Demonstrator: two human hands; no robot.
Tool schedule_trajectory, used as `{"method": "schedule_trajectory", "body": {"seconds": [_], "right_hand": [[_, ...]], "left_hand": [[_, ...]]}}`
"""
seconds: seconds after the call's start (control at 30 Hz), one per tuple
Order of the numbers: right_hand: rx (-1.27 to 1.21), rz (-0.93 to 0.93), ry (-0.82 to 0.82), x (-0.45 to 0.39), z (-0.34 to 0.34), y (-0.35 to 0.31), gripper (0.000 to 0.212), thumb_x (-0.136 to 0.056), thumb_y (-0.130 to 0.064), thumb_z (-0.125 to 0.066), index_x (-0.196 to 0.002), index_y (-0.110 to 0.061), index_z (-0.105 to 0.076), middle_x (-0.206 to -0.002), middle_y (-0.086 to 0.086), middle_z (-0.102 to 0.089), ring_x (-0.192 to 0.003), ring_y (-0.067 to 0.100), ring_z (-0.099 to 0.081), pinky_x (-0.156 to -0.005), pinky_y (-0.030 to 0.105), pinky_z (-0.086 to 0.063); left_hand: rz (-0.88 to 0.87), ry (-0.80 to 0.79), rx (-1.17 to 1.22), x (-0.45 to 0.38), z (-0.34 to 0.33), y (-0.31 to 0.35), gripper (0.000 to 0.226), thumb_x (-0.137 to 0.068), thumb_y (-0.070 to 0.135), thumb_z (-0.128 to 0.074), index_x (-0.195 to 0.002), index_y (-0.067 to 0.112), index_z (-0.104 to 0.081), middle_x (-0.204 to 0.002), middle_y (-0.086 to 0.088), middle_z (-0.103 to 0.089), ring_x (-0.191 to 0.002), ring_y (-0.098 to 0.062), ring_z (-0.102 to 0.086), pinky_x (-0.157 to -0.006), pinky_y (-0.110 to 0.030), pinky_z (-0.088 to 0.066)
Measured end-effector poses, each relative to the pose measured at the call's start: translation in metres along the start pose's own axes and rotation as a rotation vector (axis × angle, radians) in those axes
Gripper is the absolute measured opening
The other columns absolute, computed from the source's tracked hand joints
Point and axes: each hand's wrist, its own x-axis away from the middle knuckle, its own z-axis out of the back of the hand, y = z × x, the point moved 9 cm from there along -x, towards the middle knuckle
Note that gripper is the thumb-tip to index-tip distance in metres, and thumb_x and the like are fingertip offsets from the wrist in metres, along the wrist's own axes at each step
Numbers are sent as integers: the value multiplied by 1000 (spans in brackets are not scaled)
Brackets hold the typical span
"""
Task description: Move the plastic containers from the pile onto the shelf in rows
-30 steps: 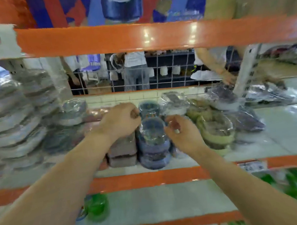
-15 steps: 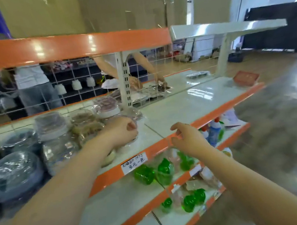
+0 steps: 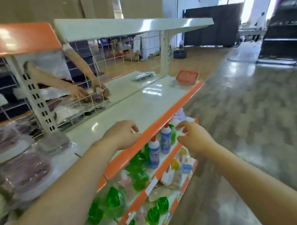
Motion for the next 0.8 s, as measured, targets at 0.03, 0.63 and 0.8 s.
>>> {"method": "schedule_trajectory", "body": {"seconds": [0.03, 0.63, 0.8], "right_hand": [[-1, -7, 5, -16, 4, 9, 40, -86, -10, -55, -126, -12, -56, -120, 8, -59, -108, 28, -57, -83, 29, -43], [25, -188, 85, -259, 61, 178, 53, -87, -23, -61, -136, -15, -42, -133, 9, -45, -118, 25, -50, -89, 30, -42], [-18, -201, 96, -314, 74, 210, 58, -87, -27, -60, -140, -16, -38, -133, 8, -43, -114, 25, -52, -84, 32, -46]], "left_hand": [[-5, -5, 2, -19, -3, 5, 28, -91, 31, -55, -115, 17, -60, -118, -5, -59, -106, -21, -55, -85, -28, -42], [11, -54, 46, -308, -57, 73, 29, -91, 26, -55, -117, 14, -60, -118, -6, -61, -106, -23, -56, -86, -28, -43], [31, -28, 47, -362, -69, 95, 26, -91, 25, -56, -113, 13, -62, -115, -7, -61, -105, -23, -56, -88, -30, -44]]}}
